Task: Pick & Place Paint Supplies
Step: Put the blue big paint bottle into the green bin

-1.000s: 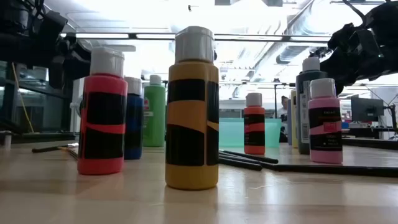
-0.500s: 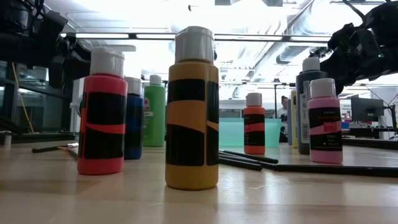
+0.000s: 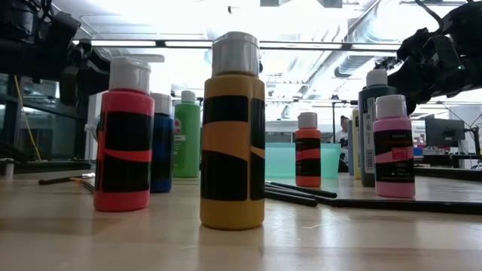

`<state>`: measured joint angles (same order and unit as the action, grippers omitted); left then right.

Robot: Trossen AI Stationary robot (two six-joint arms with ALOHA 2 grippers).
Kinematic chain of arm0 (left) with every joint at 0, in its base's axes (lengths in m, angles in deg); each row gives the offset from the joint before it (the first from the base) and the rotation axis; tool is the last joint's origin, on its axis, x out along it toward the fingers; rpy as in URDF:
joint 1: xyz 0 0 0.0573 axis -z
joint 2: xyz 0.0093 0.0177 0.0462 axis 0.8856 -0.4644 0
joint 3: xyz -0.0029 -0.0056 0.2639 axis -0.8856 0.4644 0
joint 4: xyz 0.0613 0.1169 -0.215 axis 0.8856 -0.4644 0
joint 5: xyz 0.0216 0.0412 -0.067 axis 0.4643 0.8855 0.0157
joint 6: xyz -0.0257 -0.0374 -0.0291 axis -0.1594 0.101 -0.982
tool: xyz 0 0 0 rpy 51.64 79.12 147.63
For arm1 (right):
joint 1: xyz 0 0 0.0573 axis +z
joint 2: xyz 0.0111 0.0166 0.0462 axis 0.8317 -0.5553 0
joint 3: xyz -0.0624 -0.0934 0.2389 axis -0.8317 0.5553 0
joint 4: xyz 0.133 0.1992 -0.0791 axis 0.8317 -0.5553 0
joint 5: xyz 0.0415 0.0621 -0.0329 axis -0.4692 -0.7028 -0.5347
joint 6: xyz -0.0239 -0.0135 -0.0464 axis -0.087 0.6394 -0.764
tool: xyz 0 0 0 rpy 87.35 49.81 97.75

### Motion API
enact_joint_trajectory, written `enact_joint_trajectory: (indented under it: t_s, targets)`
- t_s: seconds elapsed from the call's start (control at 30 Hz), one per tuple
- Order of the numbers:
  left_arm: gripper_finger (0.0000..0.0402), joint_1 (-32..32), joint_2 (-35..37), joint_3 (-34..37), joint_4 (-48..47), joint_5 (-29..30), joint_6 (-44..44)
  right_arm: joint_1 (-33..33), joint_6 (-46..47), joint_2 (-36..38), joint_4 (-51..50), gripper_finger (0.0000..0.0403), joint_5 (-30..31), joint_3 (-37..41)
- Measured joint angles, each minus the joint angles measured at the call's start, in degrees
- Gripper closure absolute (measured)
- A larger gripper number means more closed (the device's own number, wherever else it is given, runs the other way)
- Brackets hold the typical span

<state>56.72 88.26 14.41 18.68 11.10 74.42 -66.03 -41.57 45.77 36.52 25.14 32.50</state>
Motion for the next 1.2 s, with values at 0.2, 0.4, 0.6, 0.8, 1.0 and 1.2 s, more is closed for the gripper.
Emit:
enact_joint_trajectory:
  t_s: [0.2,0.4,0.6,0.8,1.0,1.2]
  targets:
    - [0.0229,0.0,0.0,0.0,0.07,-0.03,-0.02,0.02,-0.02,-0.02,0.0,0.0295,0.0,0.0]
    - [0.0229,0.0,-0.01,0.0,0.11,-0.03,0.0,0.0,-0.02,-0.01,0.02,0.0295,0.0,0.0]
    - [0.0229,0.0,0.0,-0.02,0.14,-0.03,0.0,0.0,9.73,0.0,2.06,0.0295,-1.46,0.0]
    - [0.0229,-0.01,0.0,-0.02,0.14,-0.03,0.0,0.0,25.2,-0.01,3.08,0.0295,-8.45,0.0]
    - [0.0229,0.0,-0.01,-0.02,0.14,-0.03,0.0,0.01,38.46,0.0,3.08,0.0295,-15.7,0.0]
    - [0.0229,-0.01,0.0,-0.04,0.16,-0.03,0.0,0.26,47.52,-0.15,2.14,0.0295,-18.24,-2.94]
